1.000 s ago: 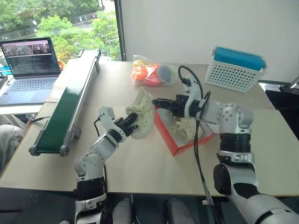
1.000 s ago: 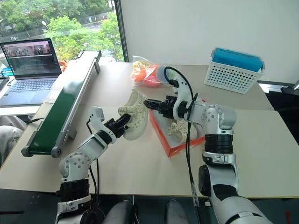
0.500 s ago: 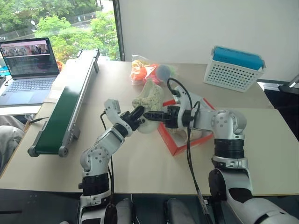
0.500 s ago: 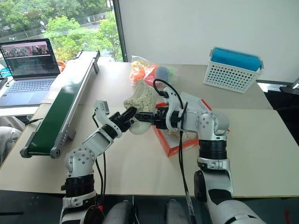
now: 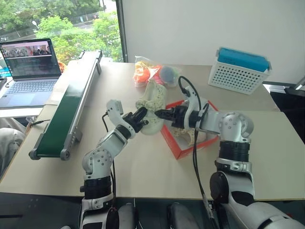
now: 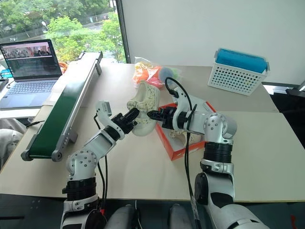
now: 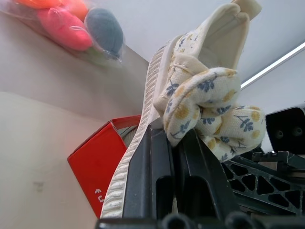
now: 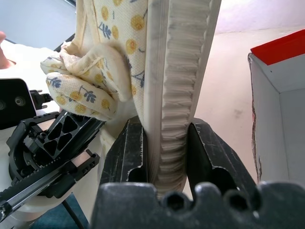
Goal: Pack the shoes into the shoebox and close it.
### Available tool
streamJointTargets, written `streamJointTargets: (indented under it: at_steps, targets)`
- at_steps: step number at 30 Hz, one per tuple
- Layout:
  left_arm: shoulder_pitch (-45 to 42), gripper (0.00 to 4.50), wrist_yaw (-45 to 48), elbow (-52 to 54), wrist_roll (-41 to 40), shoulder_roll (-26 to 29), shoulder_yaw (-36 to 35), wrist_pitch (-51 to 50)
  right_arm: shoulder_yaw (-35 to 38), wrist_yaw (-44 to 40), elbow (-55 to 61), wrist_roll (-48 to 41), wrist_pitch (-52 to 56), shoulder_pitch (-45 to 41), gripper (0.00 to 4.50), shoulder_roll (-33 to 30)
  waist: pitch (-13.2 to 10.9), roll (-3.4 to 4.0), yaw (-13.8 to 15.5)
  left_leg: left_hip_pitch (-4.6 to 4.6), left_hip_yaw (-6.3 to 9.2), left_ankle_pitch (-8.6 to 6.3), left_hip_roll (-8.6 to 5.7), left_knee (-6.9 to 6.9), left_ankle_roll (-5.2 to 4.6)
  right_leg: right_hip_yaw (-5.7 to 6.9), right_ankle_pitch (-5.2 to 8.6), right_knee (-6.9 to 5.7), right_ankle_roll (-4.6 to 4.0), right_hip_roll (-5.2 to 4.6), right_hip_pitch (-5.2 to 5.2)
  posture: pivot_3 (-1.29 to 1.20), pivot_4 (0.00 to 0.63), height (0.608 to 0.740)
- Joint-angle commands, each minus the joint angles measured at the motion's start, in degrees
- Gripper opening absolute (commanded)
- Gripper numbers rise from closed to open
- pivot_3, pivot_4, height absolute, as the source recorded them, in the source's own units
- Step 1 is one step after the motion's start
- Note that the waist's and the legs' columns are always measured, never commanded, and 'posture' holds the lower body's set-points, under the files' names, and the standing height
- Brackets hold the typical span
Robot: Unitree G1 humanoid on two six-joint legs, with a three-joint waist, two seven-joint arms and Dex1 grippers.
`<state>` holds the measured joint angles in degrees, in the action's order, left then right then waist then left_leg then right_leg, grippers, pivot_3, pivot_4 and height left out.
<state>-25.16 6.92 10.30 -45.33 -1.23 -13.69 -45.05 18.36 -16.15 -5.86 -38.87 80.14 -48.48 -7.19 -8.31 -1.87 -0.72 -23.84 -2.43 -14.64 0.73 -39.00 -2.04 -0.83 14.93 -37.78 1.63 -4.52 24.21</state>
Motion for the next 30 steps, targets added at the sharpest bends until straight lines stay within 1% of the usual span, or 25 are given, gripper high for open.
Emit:
streamJointTargets:
  at_steps: [1, 6, 8, 9, 11, 12, 13, 15, 17, 19, 21, 23, 25, 27, 30]
  targets:
    - [-1.5, 0.0, 0.3, 1.36, -0.45, 0.34, 0.19, 1.78, 2.68, 0.32, 1.84, -2.65, 0.3, -2.09, 0.89, 0.71, 0.0, 0.0, 0.0, 0.0, 0.0, 0.0, 0.0, 0.0, 0.0, 0.0, 0.0, 0.0, 0.0, 0.0, 0.0, 0.0, 0.15, 0.74]
    - [-0.86, 0.0, 1.87, 1.87, 2.17, 2.0, 3.22, 2.69, 7.24, 2.43, 1.63, -4.51, 0.97, -3.66, 0.89, 3.03, 0.0, 0.0, -0.02, 0.0, 0.0, 0.0, 0.01, 0.0, 0.0, 0.0, 0.0, -0.01, 0.0, 0.02, 0.01, 0.0, 0.15, 0.74]
    - [0.08, 0.69, 3.96, 2.94, 3.75, 3.39, 5.48, 3.9, 8.35, 3.63, 2.0, -4.65, 1.0, -3.89, 0.85, 3.85, 0.0, 0.0, -0.02, 0.0, 0.0, 0.0, 0.01, 0.01, 0.0, 0.0, 0.0, 0.0, 0.0, 0.01, 0.0, 0.0, 0.15, 0.74]
    - [0.39, 0.92, 4.7, 3.3, 4.07, 3.91, 6.29, 3.97, 8.82, 4.1, 2.1, -4.76, 1.07, -3.97, 0.85, 4.18, 0.0, 0.0, -0.02, 0.0, 0.0, 0.0, 0.01, 0.01, 0.0, 0.0, 0.0, 0.0, 0.0, 0.01, 0.0, 0.0, 0.15, 0.74]
    - [0.53, 1.7, 4.81, 3.59, 5.4, 4.83, 7.63, 4.13, 9.33, 4.8, 2.3, -4.96, 1.1, -3.97, 0.85, 4.59, 0.0, 0.01, -0.03, 0.0, -0.01, 0.0, 0.01, 0.03, 0.01, 0.0, 0.0, 0.03, 0.0, 0.02, 0.01, 0.0, 0.15, 0.74]
    - [0.54, 2.0, 4.74, 3.7, 5.88, 5.06, 8.03, 4.33, 9.32, 5.06, 2.45, -4.9, 1.01, -3.92, 0.85, 4.63, -0.01, 0.01, -0.02, 0.0, -0.01, 0.0, 0.01, 0.03, 0.01, 0.0, 0.0, 0.03, 0.0, 0.02, 0.01, 0.0, 0.15, 0.74]
    - [0.61, 2.43, 4.97, 4.15, 5.82, 5.24, 8.25, 4.36, 9.68, 5.67, 2.53, -4.75, 0.48, -3.96, 0.85, 4.84, -0.01, 0.01, -0.02, 0.0, -0.01, 0.01, 0.01, 0.03, 0.01, 0.0, 0.0, 0.03, 0.0, 0.02, 0.01, 0.0, 0.15, 0.74]
    - [1.25, 3.13, 6.33, 6.24, 4.54, 6.06, 8.45, 3.76, 10.51, 7.08, 2.26, -4.08, -1.19, -4.32, 0.85, 4.85, -0.01, 0.01, -0.02, 0.0, -0.01, 0.0, 0.01, 0.03, 0.01, 0.0, 0.0, 0.03, 0.0, 0.01, 0.0, 0.0, 0.15, 0.74]
    - [4.12, 3.13, 10.72, 12.3, 3.78, 10.8, 10.19, 2.42, 8.54, 6.66, 1.52, -1.26, -4.02, -5.18, 0.85, 1.2, -0.02, 0.03, -0.19, -0.01, -0.01, 0.01, 0.01, 0.03, 0.01, 0.0, 0.0, 0.03, 0.0, 0.01, 0.02, 0.0, 0.15, 0.74]
    - [7.85, 3.13, 14.79, 17.69, 3.25, 16.9, 11.71, 0.46, 6.32, 4.14, 0.28, -0.13, -4.58, -6.67, 0.85, -3.9, -0.1, 0.16, -0.35, -0.02, -0.03, 0.01, 0.03, 0.08, 0.02, -0.05, 0.0, 0.03, 0.0, 0.04, 0.07, 0.0, 0.15, 0.74]
    - [11.12, 3.13, 17.87, 21.24, 3.31, 22.47, 12.65, -0.68, 1.61, 0.0, -0.38, 1.08, -4.77, -7.37, 0.85, -9.94, -0.19, 0.31, -0.13, -0.02, -0.04, 0.01, 0.0, 0.09, 0.02, -0.04, 0.0, 0.05, 0.0, 0.0, 0.06, 0.0, 0.15, 0.74]
    - [13.55, 3.13, 20.5, 23.64, 3.48, 26.68, 13.12, -0.79, -2.92, -4.11, -1.25, 1.77, -4.08, -8.35, 0.85, -15.3, -0.2, 0.32, -0.15, -0.01, -0.04, 0.0, 0.01, 0.1, 0.01, -0.03, 0.0, 0.15, 0.0, 0.02, 0.04, 0.0, 0.15, 0.74]
    - [14.97, 3.13, 22.49, 25.08, 3.96, 29.73, 13.31, -0.18, -9.61, -9.79, -1.72, 3.22, -4.59, -9.35, 0.85, -21.22, -0.21, 0.33, -0.18, 0.0, -0.06, 0.0, 0.02, 0.08, 0.0, -0.05, 0.01, 0.34, -0.01, 0.04, 0.03, 0.0, 0.15, 0.74]
    - [15.46, 3.13, 23.65, 25.54, 4.47, 31.47, 13.23, 0.29, -18.54, -16.78, -1.88, 5.71, -6.49, -10.32, 0.85, -27.57, -0.21, 0.34, -0.17, 0.05, -0.06, 0.0, 0.08, 0.08, 0.0, -0.05, 0.0, 0.59, -0.04, 0.11, -0.07, 0.0, 0.15, 0.74]
    - [14.98, 3.13, 24.2, 24.97, 4.82, 31.95, 13.5, 0.58, -29.0, -23.56, -5.33, 11.32, -11.3, -11.84, 0.85, -32.41, -0.22, 0.35, -0.24, 0.05, -0.07, -0.01, 0.09, 0.08, -0.02, -0.08, -0.01, 0.62, -0.04, 0.1, -0.07, 0.0, 0.15, 0.74]
